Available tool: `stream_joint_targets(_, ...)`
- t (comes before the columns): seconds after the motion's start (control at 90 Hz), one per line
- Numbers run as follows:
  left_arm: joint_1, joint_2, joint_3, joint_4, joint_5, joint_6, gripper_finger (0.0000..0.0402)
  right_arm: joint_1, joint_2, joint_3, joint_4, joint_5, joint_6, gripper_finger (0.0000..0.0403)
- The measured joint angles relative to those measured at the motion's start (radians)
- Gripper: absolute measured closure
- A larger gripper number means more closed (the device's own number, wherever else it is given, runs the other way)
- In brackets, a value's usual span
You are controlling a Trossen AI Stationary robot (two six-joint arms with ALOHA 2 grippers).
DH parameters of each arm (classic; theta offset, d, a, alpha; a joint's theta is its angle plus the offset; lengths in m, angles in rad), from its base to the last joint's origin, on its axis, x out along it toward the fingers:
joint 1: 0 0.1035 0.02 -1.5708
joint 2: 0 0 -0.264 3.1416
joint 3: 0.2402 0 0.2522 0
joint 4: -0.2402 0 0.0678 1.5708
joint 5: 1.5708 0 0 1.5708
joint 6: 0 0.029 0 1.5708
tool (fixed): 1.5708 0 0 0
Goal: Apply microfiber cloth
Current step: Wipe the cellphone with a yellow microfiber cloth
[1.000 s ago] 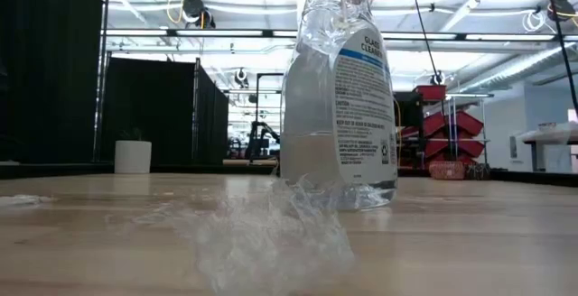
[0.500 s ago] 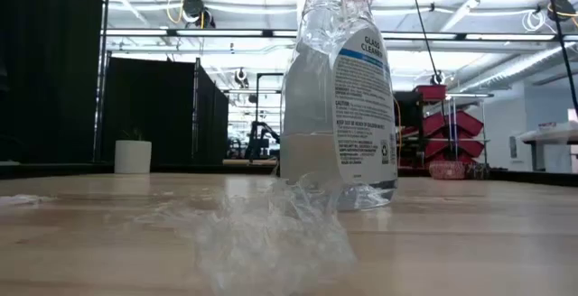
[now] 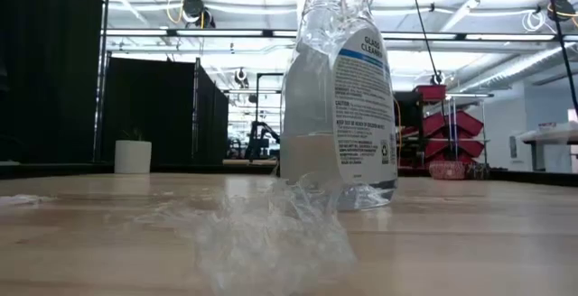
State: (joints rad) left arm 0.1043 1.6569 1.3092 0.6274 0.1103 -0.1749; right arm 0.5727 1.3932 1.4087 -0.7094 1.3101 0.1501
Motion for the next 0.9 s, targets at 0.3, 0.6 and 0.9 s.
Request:
stream_joint_targets(0.3, 0.007, 0.0, 0.0, 0.045, 0.016, -0.03, 0.0388, -0.013, -0.004, 0.005, -0.009, 0.039, 0.003, 0.0399)
stream_joint_targets(0.6, -0.016, -0.001, -0.003, 0.057, -0.006, -0.013, 0.0388, -0.164, 0.001, -0.109, -0.107, -0.143, 0.23, 0.0399)
stream_joint_targets(0.9, -0.016, -0.012, 0.005, 0.09, 0.035, -0.039, 0.0388, -0.128, 0.006, -0.12, -0.085, -0.253, 0.261, 0.0399)
